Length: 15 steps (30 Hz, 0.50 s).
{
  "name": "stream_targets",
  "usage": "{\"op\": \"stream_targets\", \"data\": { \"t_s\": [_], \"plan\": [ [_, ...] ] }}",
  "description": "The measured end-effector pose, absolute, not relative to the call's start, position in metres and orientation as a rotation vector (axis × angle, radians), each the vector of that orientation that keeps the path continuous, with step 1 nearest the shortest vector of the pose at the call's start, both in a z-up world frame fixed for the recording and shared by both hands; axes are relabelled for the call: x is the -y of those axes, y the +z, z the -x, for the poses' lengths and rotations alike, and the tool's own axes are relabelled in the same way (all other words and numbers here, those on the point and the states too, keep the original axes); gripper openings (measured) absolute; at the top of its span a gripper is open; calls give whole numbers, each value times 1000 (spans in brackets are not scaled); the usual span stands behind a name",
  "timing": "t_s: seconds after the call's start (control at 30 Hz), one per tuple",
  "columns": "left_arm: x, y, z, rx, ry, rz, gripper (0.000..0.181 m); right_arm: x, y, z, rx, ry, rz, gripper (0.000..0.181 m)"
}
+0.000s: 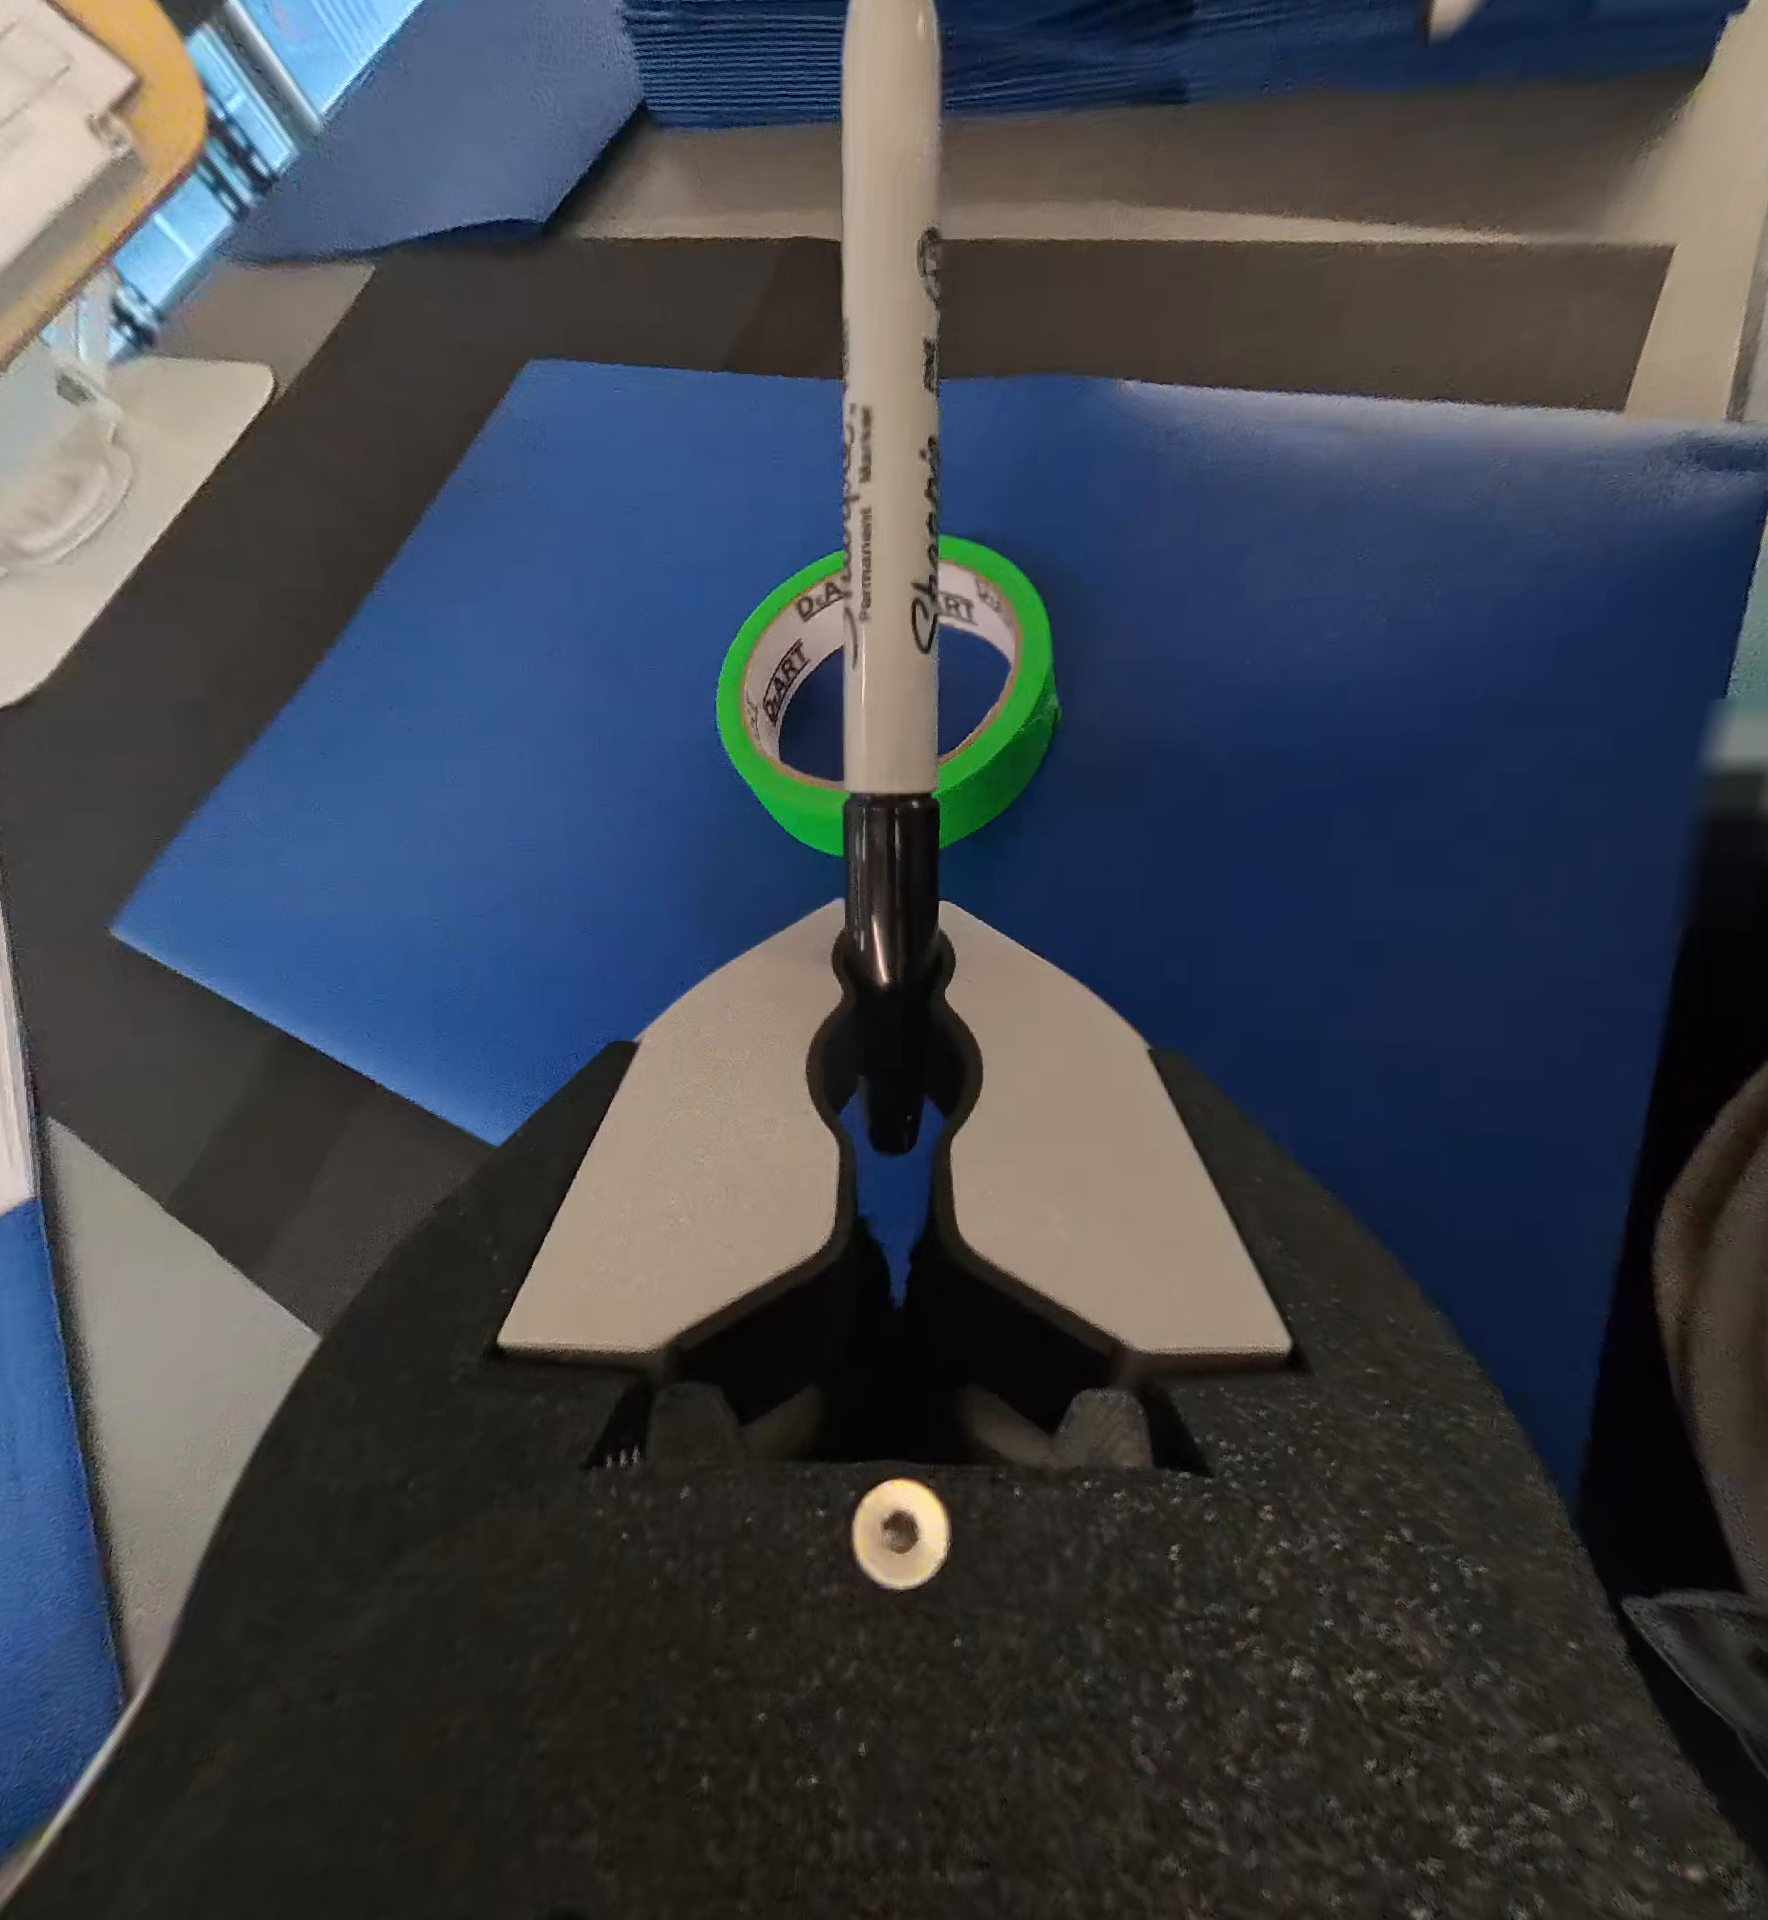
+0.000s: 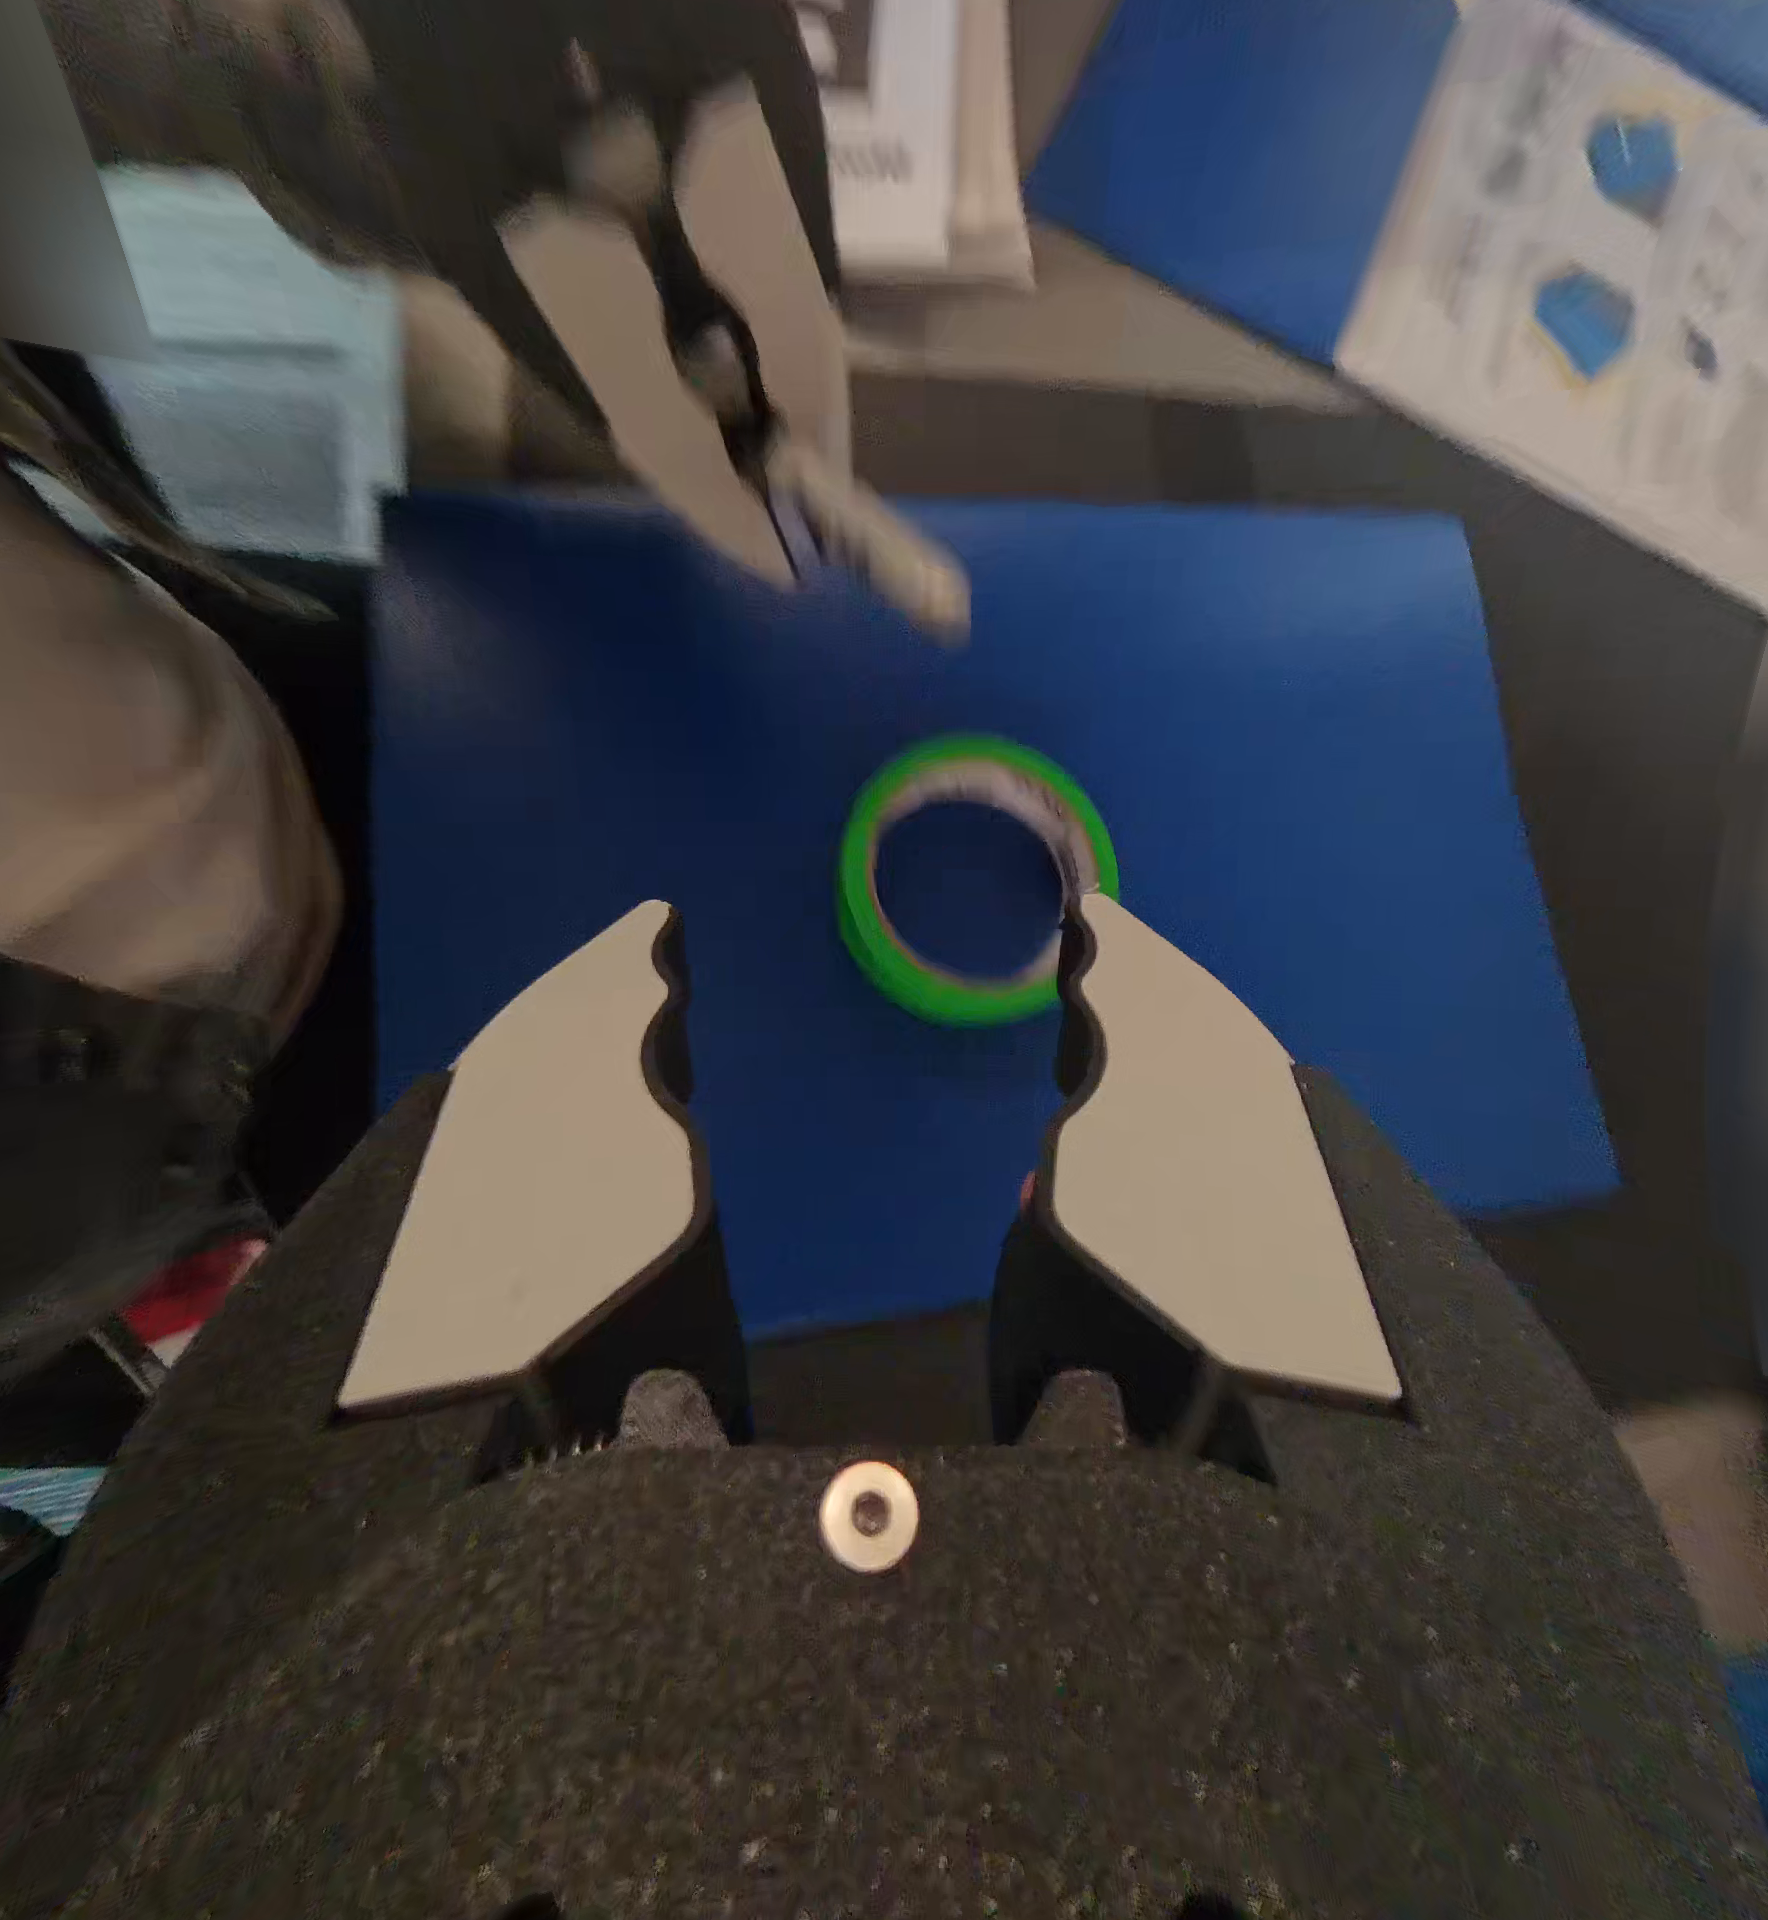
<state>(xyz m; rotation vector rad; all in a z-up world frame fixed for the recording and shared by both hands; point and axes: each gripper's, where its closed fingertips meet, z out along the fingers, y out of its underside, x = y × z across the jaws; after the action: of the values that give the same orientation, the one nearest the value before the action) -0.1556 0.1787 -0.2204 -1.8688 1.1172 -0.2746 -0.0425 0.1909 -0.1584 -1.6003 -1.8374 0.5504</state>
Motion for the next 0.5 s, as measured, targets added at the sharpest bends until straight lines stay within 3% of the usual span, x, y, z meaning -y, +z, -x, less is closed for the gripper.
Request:
{"op": "stream_targets", "data": {
  "t_s": [0.1, 0.2, 0.33, 0.5],
  "plan": [
    [-177, -219, 164, -1061, -313, 1895, 10, -198, -199, 18, 1793, 417, 1651, 66],
    [-175, -219, 168, -1033, -325, 1911, 10, -191, -221, 42, 1804, 454, 1532, 53],
    [-170, -218, 165, -1019, -319, 1913, 9, -204, -260, 82, 2013, 316, 1452, 56],
    [-160, -224, 160, -1041, -324, 1916, 10, -218, -284, 68, 2162, 280, 1616, 18]
  ]
}}
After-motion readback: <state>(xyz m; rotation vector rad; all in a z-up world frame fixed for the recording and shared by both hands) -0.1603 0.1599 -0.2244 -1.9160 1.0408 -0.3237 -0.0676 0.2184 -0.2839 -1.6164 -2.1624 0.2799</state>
